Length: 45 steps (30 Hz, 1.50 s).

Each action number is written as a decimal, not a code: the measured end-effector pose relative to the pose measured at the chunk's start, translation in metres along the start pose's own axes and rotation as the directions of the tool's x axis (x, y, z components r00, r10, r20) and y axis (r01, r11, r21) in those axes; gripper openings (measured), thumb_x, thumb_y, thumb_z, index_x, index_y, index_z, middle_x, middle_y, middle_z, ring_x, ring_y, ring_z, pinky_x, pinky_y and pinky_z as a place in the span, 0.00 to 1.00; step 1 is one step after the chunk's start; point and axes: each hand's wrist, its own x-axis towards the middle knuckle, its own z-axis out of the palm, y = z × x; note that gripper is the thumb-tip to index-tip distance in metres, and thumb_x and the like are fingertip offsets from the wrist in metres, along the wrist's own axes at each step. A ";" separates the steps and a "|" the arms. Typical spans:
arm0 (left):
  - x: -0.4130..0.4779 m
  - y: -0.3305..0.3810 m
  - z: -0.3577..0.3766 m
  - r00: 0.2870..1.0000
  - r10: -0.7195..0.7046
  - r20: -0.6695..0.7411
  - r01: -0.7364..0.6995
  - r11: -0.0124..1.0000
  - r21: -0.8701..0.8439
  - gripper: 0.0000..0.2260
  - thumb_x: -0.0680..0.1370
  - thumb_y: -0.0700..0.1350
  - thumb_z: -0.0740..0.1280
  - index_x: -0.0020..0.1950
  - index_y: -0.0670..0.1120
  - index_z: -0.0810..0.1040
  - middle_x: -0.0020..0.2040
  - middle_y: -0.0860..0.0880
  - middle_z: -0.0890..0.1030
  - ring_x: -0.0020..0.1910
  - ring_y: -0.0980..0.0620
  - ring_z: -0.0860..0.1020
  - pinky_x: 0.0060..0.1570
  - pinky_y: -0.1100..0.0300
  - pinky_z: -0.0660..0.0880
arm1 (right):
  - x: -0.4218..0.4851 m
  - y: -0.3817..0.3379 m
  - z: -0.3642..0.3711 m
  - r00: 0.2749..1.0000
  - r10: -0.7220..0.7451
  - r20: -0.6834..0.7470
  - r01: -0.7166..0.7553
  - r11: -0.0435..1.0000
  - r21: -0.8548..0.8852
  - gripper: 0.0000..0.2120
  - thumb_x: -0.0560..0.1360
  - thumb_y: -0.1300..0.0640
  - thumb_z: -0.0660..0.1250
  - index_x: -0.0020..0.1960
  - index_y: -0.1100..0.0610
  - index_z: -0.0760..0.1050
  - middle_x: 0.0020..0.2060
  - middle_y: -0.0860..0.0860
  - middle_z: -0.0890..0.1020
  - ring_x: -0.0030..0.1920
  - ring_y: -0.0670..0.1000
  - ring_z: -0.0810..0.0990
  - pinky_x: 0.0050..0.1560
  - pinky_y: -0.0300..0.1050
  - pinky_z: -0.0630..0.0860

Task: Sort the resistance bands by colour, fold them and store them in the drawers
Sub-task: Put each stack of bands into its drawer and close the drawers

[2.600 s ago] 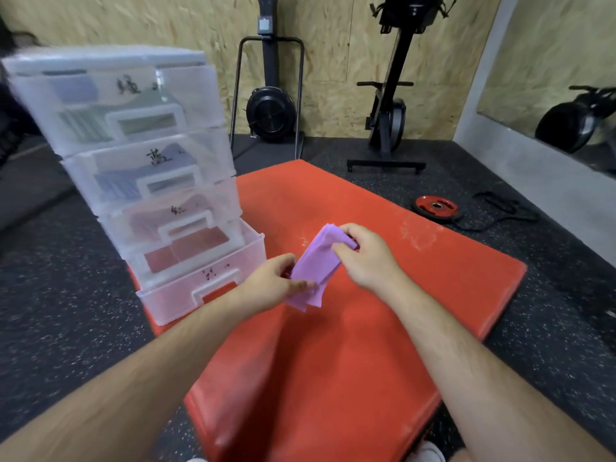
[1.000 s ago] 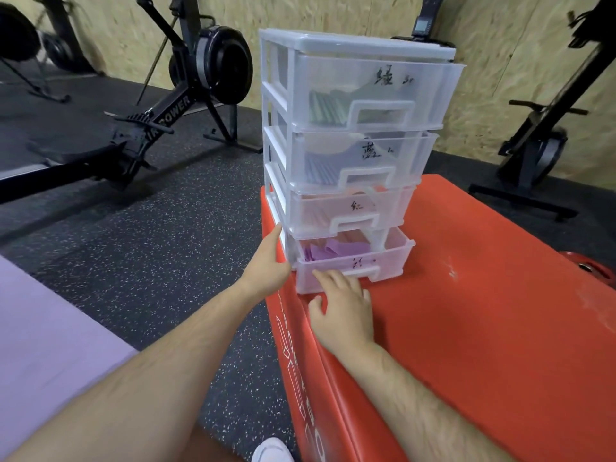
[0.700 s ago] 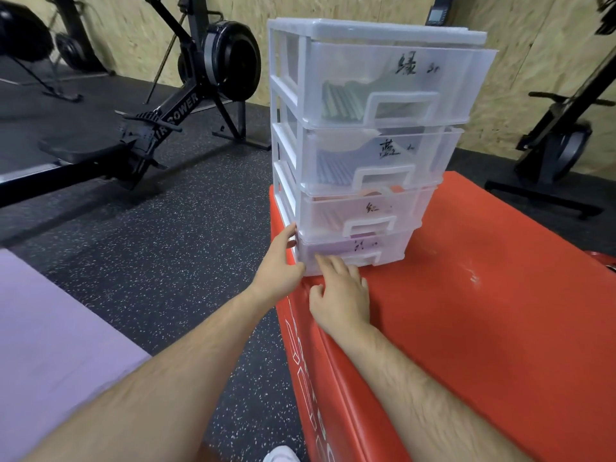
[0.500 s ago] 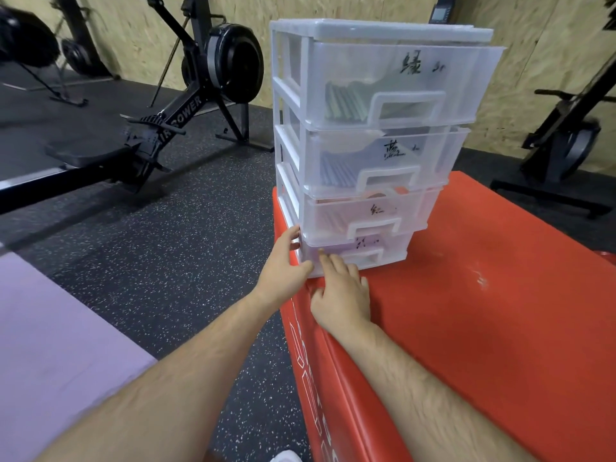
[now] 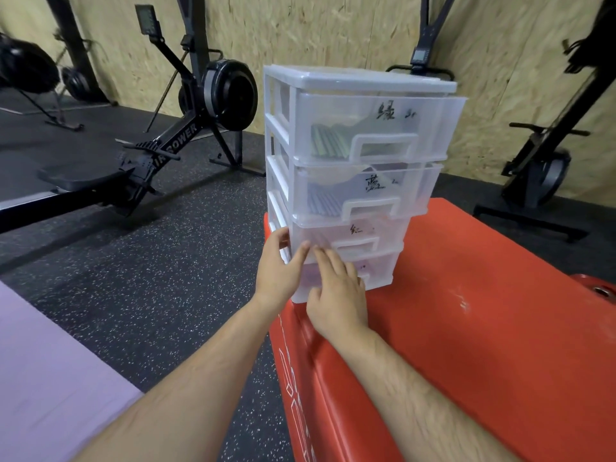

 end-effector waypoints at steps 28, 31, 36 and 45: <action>0.070 0.141 -0.045 0.971 0.200 0.133 -0.197 0.980 -0.038 0.32 0.73 0.54 0.70 0.75 0.57 0.63 0.71 0.54 0.69 0.69 0.58 0.70 0.68 0.51 0.71 | 0.055 -0.044 -0.134 0.936 -0.114 -0.332 0.134 0.990 0.036 0.33 0.70 0.61 0.60 0.76 0.48 0.64 0.75 0.46 0.63 0.68 0.55 0.63 0.65 0.53 0.69; 0.077 0.171 -0.044 0.946 0.254 0.200 -0.238 0.966 -0.101 0.24 0.77 0.49 0.71 0.70 0.62 0.67 0.66 0.58 0.75 0.64 0.66 0.74 0.61 0.65 0.73 | 0.068 -0.050 -0.148 0.938 -0.104 -0.329 0.111 0.994 0.003 0.35 0.70 0.61 0.61 0.76 0.46 0.61 0.74 0.46 0.61 0.67 0.56 0.64 0.64 0.54 0.71; 0.089 0.178 -0.042 0.930 0.304 0.209 -0.302 0.952 -0.041 0.21 0.77 0.45 0.71 0.68 0.54 0.71 0.57 0.55 0.81 0.54 0.64 0.79 0.45 0.76 0.72 | 0.083 -0.052 -0.156 0.932 -0.115 -0.343 0.118 0.993 -0.014 0.32 0.68 0.61 0.61 0.71 0.47 0.65 0.70 0.48 0.65 0.64 0.57 0.66 0.60 0.56 0.73; 0.094 0.179 -0.045 0.941 0.294 0.170 -0.312 0.945 0.098 0.16 0.78 0.50 0.71 0.63 0.57 0.71 0.51 0.60 0.80 0.49 0.67 0.78 0.45 0.73 0.74 | 0.095 -0.058 -0.162 0.981 -0.086 -0.174 0.071 0.993 -0.090 0.37 0.71 0.62 0.61 0.77 0.46 0.56 0.76 0.46 0.57 0.70 0.55 0.61 0.66 0.54 0.68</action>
